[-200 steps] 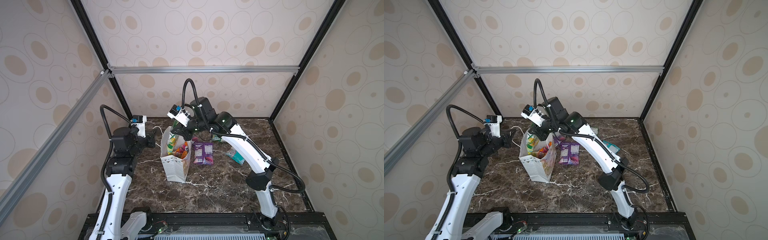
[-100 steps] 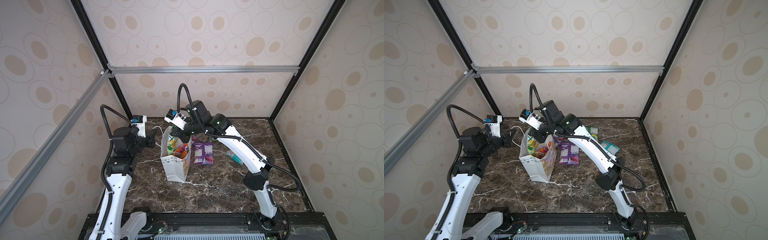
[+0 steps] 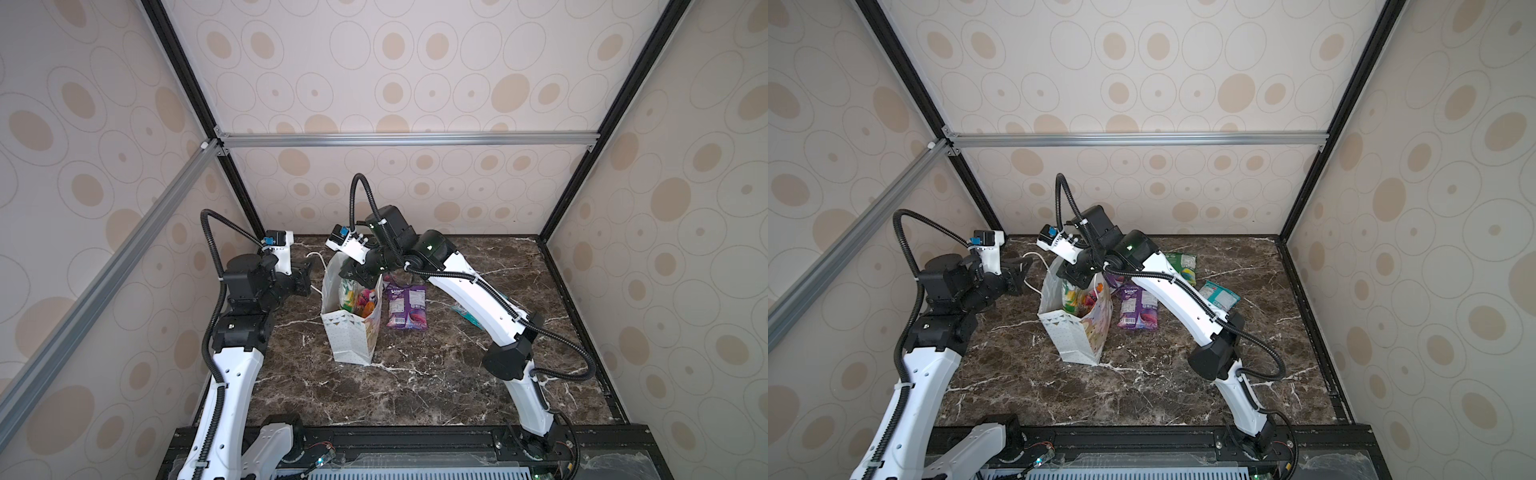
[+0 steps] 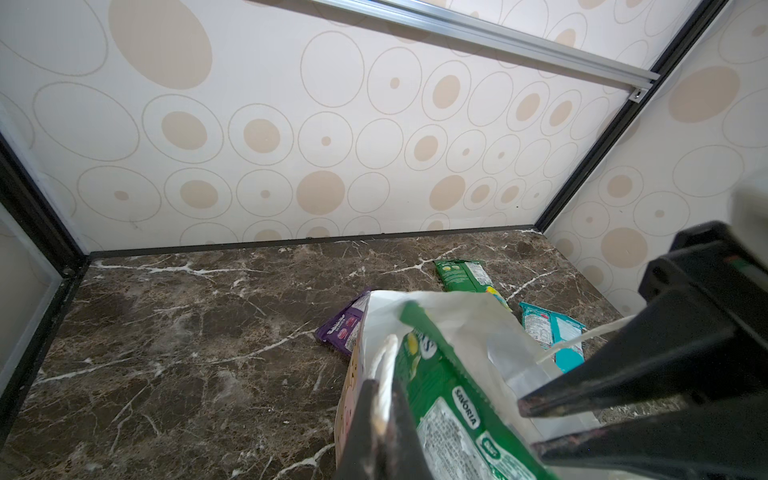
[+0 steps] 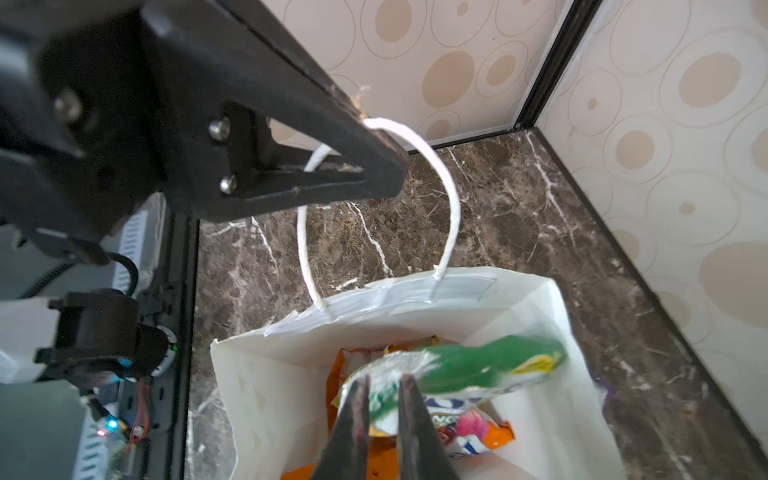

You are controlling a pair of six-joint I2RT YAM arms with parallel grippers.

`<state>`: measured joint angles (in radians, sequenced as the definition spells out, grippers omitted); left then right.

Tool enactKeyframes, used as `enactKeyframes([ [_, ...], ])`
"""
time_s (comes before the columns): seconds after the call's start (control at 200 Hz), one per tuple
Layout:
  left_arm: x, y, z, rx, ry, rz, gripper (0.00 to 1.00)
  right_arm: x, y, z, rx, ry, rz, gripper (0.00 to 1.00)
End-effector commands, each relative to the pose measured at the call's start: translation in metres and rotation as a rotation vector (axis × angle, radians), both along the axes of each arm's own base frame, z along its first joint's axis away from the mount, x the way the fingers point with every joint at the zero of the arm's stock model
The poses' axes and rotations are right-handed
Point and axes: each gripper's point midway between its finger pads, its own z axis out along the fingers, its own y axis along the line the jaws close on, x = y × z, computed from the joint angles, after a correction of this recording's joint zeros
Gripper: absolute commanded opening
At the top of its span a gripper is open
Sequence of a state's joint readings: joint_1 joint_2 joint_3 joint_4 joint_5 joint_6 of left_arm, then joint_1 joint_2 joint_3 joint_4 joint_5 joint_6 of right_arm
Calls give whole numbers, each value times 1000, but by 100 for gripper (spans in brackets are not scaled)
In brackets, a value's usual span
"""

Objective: Place the snacks into the paper bag
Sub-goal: 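Lower the green packet into the paper bag and open the right gripper, then raise the right gripper out of the bag and move toward the teal packet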

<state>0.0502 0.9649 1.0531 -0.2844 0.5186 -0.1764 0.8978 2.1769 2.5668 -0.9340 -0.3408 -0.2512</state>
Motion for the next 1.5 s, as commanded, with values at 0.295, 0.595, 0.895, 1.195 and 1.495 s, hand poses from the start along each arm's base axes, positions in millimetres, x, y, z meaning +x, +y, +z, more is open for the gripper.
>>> enactKeyframes([
  [0.295,-3,0,8,-5,-25,-6,0,-12,3,22,32,-54,18,22],
  [0.595,-4,0,10,-7,-34,-4,0,-3,-27,55,33,-91,-214,24],
  [0.895,-5,0,13,-7,-47,-2,0,-24,-67,83,88,-63,-320,25],
  [1.195,-6,2,14,-6,-54,9,0,-37,-107,93,184,-103,-408,26],
  [1.495,-9,2,19,-14,-74,2,0,-60,-187,86,280,-124,-593,30],
])
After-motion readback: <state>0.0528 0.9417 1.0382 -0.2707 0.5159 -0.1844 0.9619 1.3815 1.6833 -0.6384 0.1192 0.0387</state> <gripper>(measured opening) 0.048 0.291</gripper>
